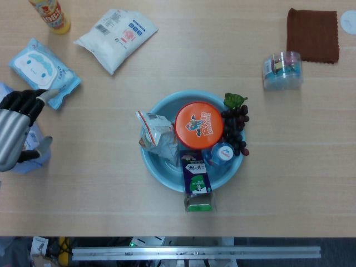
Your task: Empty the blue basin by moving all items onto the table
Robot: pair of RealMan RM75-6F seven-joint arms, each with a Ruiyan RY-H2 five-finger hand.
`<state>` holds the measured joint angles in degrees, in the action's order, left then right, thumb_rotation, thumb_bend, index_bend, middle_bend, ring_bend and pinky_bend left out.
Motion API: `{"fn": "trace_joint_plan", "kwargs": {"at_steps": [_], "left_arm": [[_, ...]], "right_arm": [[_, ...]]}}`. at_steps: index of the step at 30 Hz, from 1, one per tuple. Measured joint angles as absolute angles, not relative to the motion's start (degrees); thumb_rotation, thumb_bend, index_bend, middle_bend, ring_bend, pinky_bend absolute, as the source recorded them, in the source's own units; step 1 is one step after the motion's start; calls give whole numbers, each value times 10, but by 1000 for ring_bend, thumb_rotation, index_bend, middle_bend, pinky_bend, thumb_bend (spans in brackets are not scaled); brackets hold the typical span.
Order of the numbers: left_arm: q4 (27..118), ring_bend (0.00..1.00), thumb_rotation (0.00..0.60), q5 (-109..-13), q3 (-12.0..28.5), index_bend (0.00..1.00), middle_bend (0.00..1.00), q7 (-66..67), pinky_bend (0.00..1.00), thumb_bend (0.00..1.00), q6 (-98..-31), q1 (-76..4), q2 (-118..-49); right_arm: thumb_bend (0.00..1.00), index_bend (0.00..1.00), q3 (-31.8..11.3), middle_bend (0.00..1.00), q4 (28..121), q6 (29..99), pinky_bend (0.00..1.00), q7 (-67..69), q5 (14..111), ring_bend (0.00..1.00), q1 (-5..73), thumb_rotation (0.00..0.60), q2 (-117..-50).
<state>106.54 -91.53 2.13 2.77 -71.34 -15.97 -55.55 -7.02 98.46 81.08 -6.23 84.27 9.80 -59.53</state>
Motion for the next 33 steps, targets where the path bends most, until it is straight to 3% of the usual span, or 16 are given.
{"fn": "trace_joint_plan", "kwargs": {"at_steps": [7,12,14,17,19,21,23,33], "left_arm": [[1092,163,592,-906,33,75,171,-26,196,238,-621,-227,-551],[1110,134,503,-889,39,24,136,-35,196,201,-559,-269,-557],[1114,97,436,-882,41,2,101,-38,196,178,-531,-288,-560],[1113,80,408,-877,43,0,76,-35,195,169,-496,-317,-569],[1108,77,450,-876,44,0,69,-25,195,169,-480,-333,-579],[1102,77,549,-876,45,0,68,-14,195,169,-475,-342,-590],[1096,76,599,-874,46,0,68,-9,195,169,-471,-352,-604],[1068,76,600,-863,48,0,63,-7,195,169,-451,-387,-645]], "right_arm": [[305,441,-70,406,981,801,483,-62,841,386,106,600,-599],[306,441,-70,406,977,797,483,-61,840,387,109,600,-601],[306,441,-70,406,977,796,483,-61,840,387,111,600,-601],[305,441,-71,406,980,798,483,-61,841,387,112,600,-599],[305,441,-73,406,984,800,483,-62,842,389,113,600,-596],[306,441,-77,406,991,800,483,-61,841,390,115,600,-592],[306,441,-80,406,1001,798,483,-60,839,391,118,600,-585],[305,441,-106,406,1049,785,483,-95,812,392,140,600,-555]]}}
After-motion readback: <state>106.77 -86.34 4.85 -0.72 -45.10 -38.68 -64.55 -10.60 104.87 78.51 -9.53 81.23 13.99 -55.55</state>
